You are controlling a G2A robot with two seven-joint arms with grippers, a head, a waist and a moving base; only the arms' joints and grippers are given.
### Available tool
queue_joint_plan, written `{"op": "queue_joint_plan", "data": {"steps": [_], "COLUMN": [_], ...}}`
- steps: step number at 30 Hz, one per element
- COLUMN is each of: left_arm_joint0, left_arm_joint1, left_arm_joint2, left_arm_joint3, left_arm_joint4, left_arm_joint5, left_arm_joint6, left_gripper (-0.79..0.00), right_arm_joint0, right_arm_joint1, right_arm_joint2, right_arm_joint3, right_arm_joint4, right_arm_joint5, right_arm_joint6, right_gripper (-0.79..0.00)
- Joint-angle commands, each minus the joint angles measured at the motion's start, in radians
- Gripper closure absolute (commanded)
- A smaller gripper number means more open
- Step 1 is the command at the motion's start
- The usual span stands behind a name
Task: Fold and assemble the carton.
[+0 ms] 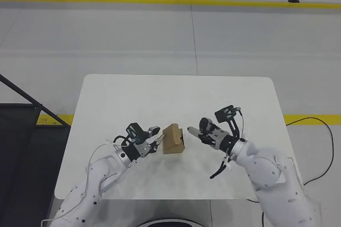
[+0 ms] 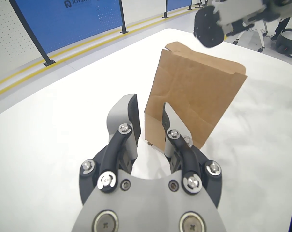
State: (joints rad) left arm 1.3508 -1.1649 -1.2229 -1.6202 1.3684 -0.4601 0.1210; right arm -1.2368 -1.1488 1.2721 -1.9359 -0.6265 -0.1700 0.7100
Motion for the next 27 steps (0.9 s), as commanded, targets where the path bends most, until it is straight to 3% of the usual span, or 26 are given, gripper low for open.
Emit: {"op": "queue_joint_plan", "data": {"steps": [1,5,11,23,27], "left_arm_joint0": [-0.001,-0.004,-0.017,-0.026,-0.028], "left_arm_joint1": [0.0,-0.001,-0.004,-0.006,-0.006], "left_arm_joint2": [0.001,0.007,0.021,0.032,0.034], "left_arm_joint3": [0.001,0.008,0.021,0.029,0.031], "left_arm_joint4": [-0.001,-0.003,-0.005,-0.003,-0.001], "left_arm_joint5": [0.0,-0.001,-0.003,-0.006,-0.008], "left_arm_joint6": [-0.001,0.001,0.002,0.006,0.008], "left_gripper": [-0.326,-0.326,-0.326,-0.323,-0.323], "right_arm_joint0": [-0.005,0.038,0.136,0.24,0.249], "right_arm_joint1": [0.002,0.001,-0.012,-0.03,-0.034], "right_arm_joint2": [-0.003,-0.053,-0.152,-0.239,-0.25], "right_arm_joint3": [-0.061,-0.118,-0.088,0.007,0.009], "right_arm_joint4": [-0.029,-0.096,-0.129,-0.125,-0.143], "right_arm_joint5": [0.02,0.068,0.127,0.185,0.199], "right_arm_joint6": [0.031,0.127,0.221,0.305,0.285], "right_gripper": [-0.563,-0.557,-0.526,-0.563,-0.542]}}
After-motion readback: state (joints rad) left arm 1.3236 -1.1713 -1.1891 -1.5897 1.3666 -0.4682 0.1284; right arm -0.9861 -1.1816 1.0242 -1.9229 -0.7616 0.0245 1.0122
